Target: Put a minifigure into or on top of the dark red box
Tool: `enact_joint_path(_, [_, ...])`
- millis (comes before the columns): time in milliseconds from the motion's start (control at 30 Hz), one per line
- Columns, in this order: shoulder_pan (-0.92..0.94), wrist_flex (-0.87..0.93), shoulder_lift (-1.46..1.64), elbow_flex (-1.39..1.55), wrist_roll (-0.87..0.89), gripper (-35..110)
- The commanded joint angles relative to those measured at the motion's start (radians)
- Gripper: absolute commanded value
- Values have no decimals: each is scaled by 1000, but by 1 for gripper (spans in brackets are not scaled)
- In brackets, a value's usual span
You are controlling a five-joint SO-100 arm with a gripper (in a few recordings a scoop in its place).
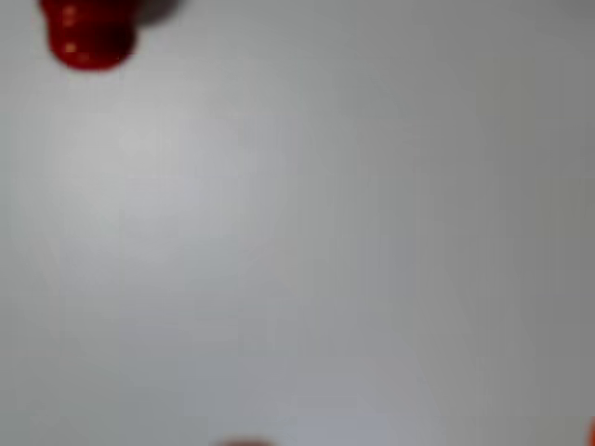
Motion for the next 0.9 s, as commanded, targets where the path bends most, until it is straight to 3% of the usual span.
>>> enact_joint_path(0, [-54, -14, -9, 5, 54, 18])
enact_joint_path(200, [-107, -121, -117, 2, 100, 18])
enact_joint_path(867, [-150, -166, -518, -313, 112, 19])
